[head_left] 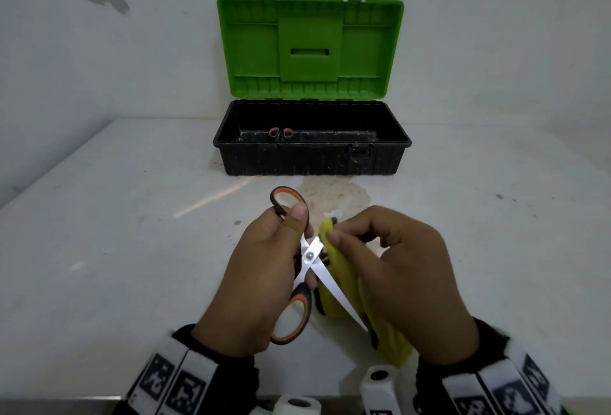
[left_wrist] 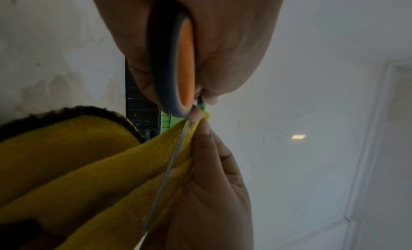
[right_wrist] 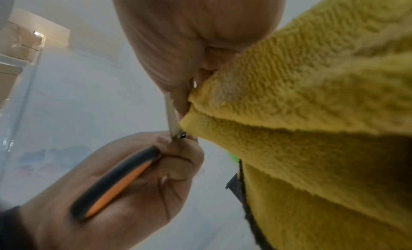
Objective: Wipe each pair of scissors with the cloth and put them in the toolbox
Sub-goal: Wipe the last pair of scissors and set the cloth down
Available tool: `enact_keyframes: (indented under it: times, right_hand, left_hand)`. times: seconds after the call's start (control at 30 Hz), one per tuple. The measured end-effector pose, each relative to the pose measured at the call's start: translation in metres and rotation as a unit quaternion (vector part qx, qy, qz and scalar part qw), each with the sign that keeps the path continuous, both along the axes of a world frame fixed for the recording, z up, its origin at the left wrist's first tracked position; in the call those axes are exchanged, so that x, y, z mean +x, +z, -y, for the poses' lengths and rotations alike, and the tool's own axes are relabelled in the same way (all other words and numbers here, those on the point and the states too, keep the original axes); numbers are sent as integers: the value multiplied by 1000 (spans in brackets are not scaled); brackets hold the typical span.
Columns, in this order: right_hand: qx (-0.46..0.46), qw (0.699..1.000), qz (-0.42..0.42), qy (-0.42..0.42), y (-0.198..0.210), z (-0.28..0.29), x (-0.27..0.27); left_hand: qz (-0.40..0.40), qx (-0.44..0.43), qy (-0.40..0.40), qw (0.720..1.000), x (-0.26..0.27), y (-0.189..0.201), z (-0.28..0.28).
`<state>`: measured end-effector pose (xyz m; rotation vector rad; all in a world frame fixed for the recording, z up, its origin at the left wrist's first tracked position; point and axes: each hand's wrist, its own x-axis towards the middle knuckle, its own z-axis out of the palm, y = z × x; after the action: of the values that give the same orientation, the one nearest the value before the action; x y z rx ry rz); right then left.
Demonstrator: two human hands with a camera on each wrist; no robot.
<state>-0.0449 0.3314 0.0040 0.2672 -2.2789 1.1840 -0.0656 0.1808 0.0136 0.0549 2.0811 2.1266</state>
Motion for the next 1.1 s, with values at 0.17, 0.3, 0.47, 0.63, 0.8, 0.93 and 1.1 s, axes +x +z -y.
enact_keyframes:
  times: [0.17, 0.3, 0.47, 0.63, 0.8, 0.93, 1.1]
  right_hand:
    - [-4, 1000, -9, 5, 3, 4, 1]
    - [-10, 1000, -3, -2, 4, 2, -1]
    - [-24, 999, -2, -27, 8, 0, -5]
    - [-25, 1000, 8, -10, 7, 3, -1]
    - [-20, 999, 12, -35, 10, 3, -6]
    - [0, 1000, 4, 8, 7, 10, 4]
    - [-24, 997, 33, -72, 8, -4, -17]
  left_hand:
    - [-3, 16, -3, 1000, 1, 2, 1]
    - [0, 30, -1, 1000, 2, 5, 1]
    - [8, 36, 3, 999, 2, 5, -1]
    - [0, 18, -3, 1000, 0, 4, 2]
    - [-16, -4, 6, 1000, 1, 1, 1]
    - [-27, -16, 9, 999, 1, 2, 3]
    - [-36, -31, 6, 999, 3, -1, 1]
